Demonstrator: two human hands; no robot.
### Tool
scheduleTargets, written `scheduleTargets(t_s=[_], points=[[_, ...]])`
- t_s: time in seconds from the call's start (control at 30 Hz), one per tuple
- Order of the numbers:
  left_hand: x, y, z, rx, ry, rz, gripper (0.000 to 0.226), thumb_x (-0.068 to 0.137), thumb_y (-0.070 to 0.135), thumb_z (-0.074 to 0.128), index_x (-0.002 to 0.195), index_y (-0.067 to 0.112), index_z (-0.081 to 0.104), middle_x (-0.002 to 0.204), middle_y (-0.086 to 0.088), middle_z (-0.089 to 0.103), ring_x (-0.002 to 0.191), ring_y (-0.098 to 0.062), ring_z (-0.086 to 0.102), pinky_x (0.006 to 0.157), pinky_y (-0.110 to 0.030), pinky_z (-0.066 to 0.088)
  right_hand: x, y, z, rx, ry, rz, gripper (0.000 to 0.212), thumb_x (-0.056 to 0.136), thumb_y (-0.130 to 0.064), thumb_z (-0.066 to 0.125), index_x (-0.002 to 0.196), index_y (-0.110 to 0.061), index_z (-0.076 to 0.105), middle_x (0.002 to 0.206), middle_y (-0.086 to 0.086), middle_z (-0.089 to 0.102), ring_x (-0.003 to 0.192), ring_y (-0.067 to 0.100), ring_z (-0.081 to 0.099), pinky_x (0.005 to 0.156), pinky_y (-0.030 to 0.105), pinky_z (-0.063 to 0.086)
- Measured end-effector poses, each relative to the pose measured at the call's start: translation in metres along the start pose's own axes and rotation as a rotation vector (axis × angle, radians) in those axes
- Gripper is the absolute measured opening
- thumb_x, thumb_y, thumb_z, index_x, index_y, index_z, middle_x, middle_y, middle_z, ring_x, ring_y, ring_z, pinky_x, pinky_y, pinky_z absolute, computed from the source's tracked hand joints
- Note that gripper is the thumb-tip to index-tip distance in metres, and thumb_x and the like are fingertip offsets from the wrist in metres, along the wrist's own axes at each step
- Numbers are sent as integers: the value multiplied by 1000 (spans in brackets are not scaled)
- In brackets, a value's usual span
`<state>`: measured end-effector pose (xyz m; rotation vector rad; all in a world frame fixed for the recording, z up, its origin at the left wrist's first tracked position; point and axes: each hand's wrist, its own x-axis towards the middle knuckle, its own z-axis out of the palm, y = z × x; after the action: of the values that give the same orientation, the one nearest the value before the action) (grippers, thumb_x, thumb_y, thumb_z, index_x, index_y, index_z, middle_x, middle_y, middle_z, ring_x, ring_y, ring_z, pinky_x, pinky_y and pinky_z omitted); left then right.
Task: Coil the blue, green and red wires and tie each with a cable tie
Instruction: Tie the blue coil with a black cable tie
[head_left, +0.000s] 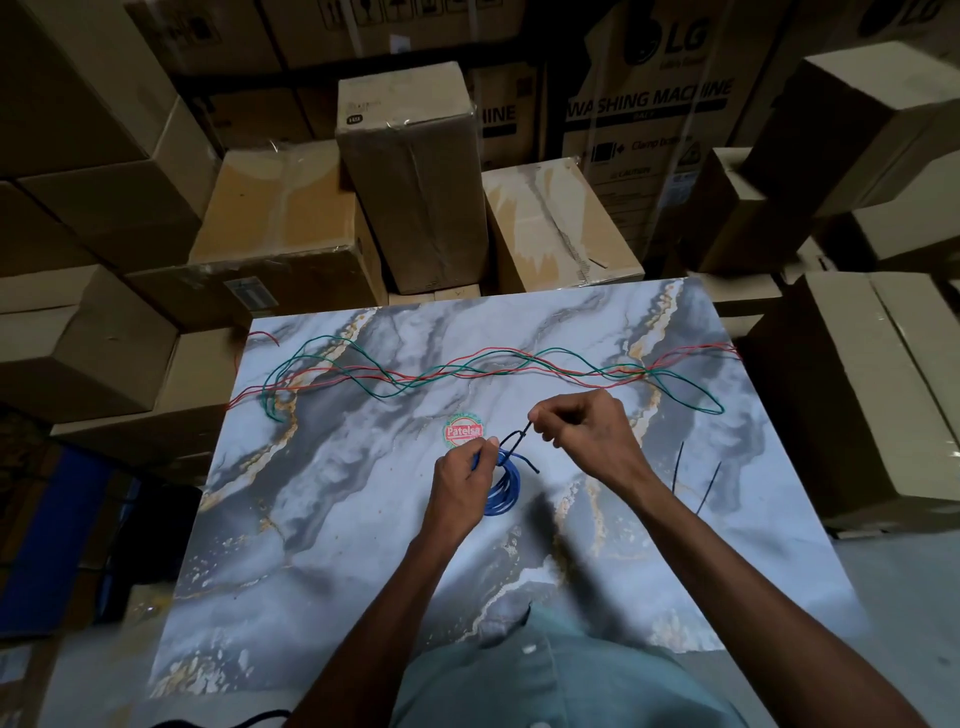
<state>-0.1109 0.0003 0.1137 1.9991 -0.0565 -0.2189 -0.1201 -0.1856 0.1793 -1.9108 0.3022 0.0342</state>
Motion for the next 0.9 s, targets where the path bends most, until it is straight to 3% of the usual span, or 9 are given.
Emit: scheduleTargets(t_s=[0.17,0.3,0.37,0.5,0.67,0.8,0.9], points=[[13,2,-2,-66,101,-135,32,99,22,52,69,22,64,49,9,49,54,-17,41,58,-34,38,-7,-14,-2,184,-68,-18,16,92,-8,72,77,-8,78,67,6,71,59,12,62,64,29,53],[16,10,-3,-223,193,-236,32,96,22,50,67,20,63,53,4,43,56,-20,39,57,-33,39,-26,-10,12,390,-263,14,12,93,1,68,86,5,77,71,11,69,62,14,59,61,25,51],[18,14,-1,-262,179,-285,32,97,21,49,69,19,64,54,2,45,55,-22,40,56,-33,41,-28,-2,15,435,-321,50,13,95,-3,68,88,2,78,74,11,68,65,17,58,65,28,50],[22,10,-2,-211,140,-311,35,98,23,49,65,21,60,65,-2,52,62,-24,44,60,-34,39,-17,5,6,467,-234,19,7,94,-9,72,92,-3,76,80,11,69,73,18,61,73,34,53],[25,15,-2,-179,85,-270,37,105,31,41,77,18,61,71,-2,56,56,-18,49,48,-21,43,-7,9,13,123,-236,-82,53,70,-21,95,117,-23,72,102,2,71,85,12,65,79,29,59],[22,13,1,-185,20,-219,40,105,34,42,81,11,65,56,8,50,52,-14,46,58,-31,43,3,14,28,-40,-144,-155,30,82,-25,87,110,-19,78,97,-6,75,77,5,65,70,17,52],[21,9,1,-156,13,-196,38,102,38,43,73,22,64,56,10,52,55,-14,46,64,-37,42,9,13,30,-166,-152,-245,7,89,-27,79,90,-21,81,88,-11,76,75,4,64,65,11,44]])
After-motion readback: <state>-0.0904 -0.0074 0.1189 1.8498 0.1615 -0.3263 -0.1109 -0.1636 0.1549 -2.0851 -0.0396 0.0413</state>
